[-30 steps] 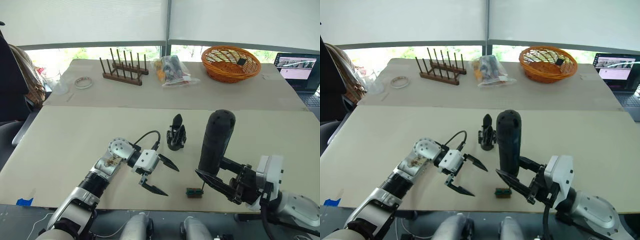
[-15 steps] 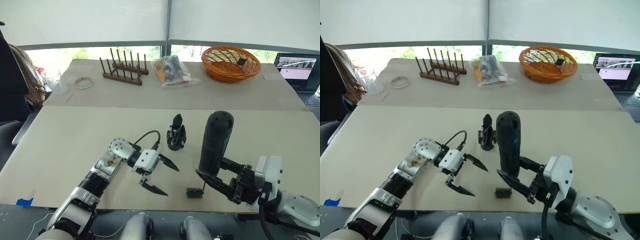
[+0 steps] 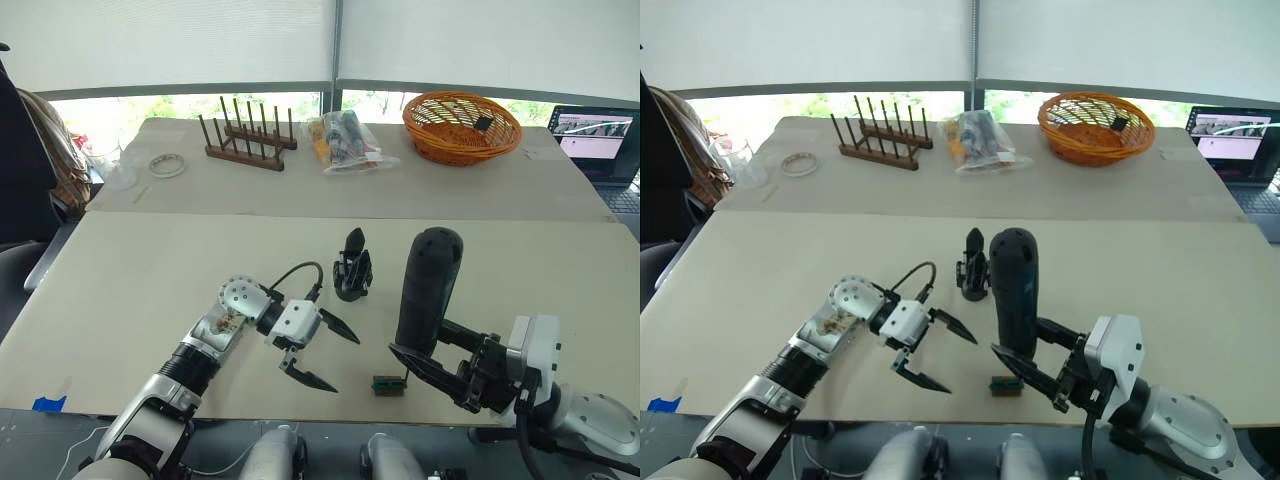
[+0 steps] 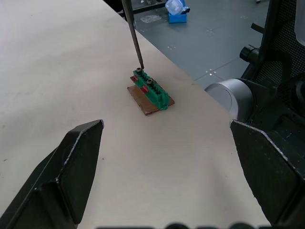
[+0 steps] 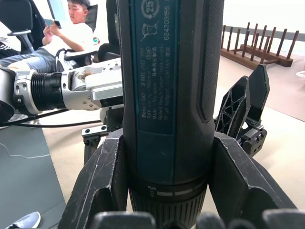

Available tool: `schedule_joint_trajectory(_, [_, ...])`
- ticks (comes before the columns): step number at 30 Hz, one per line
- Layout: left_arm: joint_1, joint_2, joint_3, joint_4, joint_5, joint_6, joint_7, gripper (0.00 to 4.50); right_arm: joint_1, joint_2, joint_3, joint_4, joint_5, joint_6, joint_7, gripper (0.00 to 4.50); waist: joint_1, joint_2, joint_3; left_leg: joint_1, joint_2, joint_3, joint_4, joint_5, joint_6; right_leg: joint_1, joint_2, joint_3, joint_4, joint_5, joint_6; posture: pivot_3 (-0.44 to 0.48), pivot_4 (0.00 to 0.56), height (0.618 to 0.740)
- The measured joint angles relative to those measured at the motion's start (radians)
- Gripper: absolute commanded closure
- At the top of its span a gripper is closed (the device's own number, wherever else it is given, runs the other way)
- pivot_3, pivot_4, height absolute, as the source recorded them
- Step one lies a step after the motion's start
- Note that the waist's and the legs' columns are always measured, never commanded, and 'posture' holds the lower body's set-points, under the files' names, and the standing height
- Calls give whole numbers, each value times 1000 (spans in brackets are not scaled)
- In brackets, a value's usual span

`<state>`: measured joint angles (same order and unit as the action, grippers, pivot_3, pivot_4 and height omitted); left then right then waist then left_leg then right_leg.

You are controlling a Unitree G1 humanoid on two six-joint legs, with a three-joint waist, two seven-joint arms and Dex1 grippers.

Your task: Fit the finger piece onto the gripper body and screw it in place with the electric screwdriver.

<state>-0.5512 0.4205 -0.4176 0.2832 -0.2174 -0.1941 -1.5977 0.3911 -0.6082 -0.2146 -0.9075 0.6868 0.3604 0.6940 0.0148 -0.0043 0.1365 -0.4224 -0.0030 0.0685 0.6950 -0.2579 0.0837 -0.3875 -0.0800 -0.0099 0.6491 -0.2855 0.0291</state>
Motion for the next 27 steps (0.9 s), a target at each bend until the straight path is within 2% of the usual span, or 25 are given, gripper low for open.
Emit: schedule_joint_trajectory(27, [0,-18,-3,0,22,3,7,0,-13,-6,-14,0,2,-3,-1,2574,0,0,0,0,0,0,0,0,0,0,0,0,0,0,0,0,150,740])
